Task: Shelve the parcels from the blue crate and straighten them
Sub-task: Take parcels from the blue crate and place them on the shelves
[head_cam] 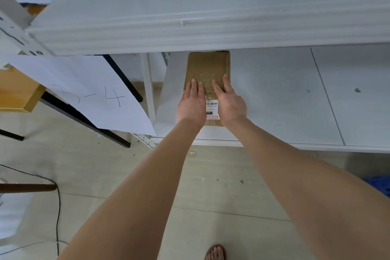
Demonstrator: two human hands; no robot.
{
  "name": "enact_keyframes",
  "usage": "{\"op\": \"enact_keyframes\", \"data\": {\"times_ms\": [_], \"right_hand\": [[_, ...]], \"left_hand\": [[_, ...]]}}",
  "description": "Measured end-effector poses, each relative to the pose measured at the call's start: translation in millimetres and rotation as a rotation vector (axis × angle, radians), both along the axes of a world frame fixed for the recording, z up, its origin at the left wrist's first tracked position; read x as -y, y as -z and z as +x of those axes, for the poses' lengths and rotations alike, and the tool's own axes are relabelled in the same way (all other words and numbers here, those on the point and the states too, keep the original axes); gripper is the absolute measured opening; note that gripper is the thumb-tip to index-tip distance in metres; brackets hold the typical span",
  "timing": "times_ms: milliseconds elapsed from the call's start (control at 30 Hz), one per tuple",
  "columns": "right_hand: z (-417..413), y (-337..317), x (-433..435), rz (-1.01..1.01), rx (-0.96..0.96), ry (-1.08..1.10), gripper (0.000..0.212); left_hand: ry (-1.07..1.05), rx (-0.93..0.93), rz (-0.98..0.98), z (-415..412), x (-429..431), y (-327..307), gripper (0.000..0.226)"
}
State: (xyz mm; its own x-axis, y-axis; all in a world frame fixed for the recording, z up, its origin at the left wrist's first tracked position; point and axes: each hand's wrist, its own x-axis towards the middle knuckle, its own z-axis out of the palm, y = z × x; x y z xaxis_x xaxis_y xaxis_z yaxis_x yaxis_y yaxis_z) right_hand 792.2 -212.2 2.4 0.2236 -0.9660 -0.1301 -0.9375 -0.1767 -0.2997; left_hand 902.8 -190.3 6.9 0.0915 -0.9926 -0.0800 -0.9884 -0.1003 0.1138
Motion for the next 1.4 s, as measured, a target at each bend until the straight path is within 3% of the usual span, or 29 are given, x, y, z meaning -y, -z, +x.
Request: {"op": "enact_keyframes", "data": {"times_ms": [433, 600, 1033, 1400], "right_hand": [[-8, -11, 0, 0.048, 0.016, -0.015, 0.098], [-40, -39, -35, 0.066, -0.027, 0.076, 0.091], [-220, -120, -133, 0.152, -0.046, 0.453, 0.077], [-367, -146, -226, 0.151, -0.021, 0.607, 0.07]], "left_hand": [[0.019, -0.004, 0.083, 5, 9, -21, 0.086], [0.076, -0.039, 0.077, -26, -16, -51, 0.08], [0.498, -0.018, 0.24, -212, -67, -124, 0.078], [0.689, -0.029, 0.242, -373, -146, -151, 0.072]]}}
